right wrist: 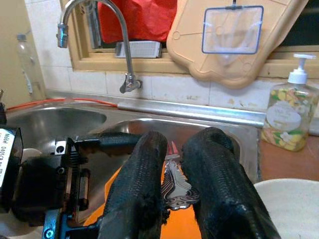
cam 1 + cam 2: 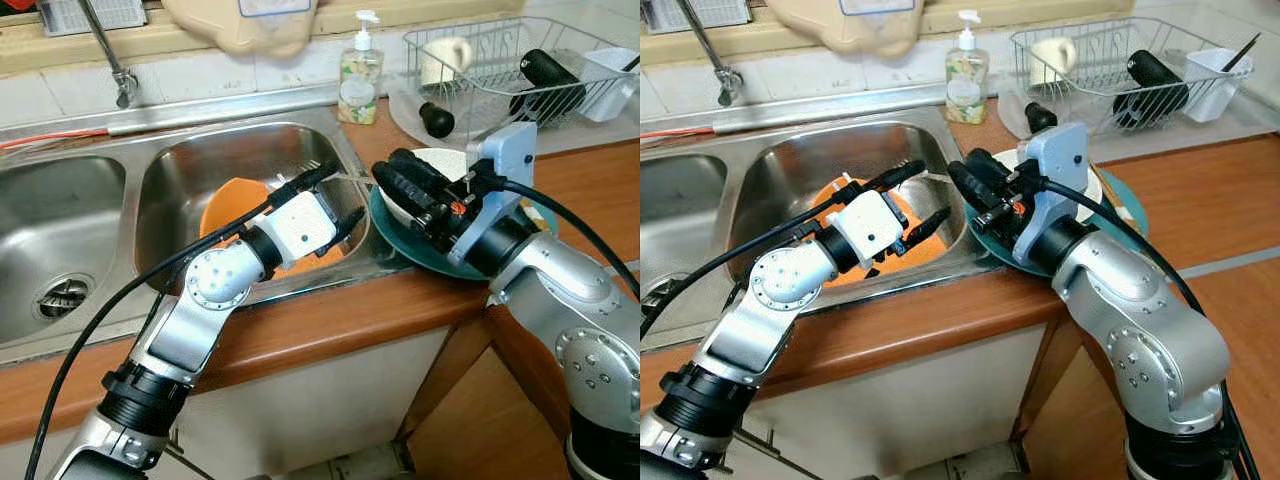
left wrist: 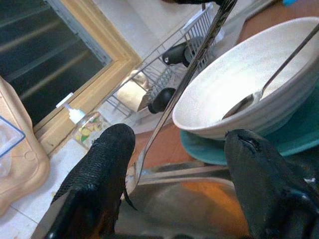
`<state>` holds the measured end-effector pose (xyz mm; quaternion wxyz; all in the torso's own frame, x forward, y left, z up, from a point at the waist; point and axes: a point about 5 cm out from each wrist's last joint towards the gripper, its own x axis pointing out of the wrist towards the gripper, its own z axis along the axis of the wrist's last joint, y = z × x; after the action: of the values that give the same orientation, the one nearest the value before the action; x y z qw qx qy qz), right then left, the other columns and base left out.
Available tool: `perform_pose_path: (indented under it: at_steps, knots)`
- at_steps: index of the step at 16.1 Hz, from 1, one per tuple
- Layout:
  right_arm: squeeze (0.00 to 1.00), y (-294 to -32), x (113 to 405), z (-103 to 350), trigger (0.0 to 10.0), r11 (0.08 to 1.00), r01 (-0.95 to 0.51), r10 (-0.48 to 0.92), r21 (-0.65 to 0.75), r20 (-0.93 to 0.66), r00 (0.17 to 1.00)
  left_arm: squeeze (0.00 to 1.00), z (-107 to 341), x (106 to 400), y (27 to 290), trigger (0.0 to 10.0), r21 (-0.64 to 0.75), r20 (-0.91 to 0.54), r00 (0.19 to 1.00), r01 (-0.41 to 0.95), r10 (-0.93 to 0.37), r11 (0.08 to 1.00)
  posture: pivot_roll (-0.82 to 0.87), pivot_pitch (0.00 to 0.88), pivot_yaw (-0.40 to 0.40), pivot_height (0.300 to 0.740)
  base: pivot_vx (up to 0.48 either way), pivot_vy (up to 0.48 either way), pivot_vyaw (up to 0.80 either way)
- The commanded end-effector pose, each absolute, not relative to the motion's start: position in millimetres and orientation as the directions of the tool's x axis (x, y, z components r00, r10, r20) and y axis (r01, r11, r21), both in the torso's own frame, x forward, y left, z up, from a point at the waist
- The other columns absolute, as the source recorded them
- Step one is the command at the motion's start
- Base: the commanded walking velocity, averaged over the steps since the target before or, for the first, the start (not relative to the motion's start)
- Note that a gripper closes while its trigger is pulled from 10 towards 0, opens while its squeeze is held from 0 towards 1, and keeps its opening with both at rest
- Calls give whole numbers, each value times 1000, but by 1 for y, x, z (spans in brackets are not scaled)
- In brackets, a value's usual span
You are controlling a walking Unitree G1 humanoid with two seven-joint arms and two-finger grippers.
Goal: Kitchen organization
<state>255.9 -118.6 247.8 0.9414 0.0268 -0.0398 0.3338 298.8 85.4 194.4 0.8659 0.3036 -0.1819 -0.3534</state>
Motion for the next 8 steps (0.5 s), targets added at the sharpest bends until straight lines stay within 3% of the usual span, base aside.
perform_pose_path:
  at_steps: [1,8]
  knots:
    - [0,-114,252,251,0,761,-648,645,9,95,758,0,197,302,87,0,687,99,690,474,-717,551,-192,0,87,740,0,0,0]
    - [0,-108,249,245,0,751,-660,656,30,73,751,0,194,304,87,0,701,107,695,454,-711,550,-195,0,85,740,0,0,0]
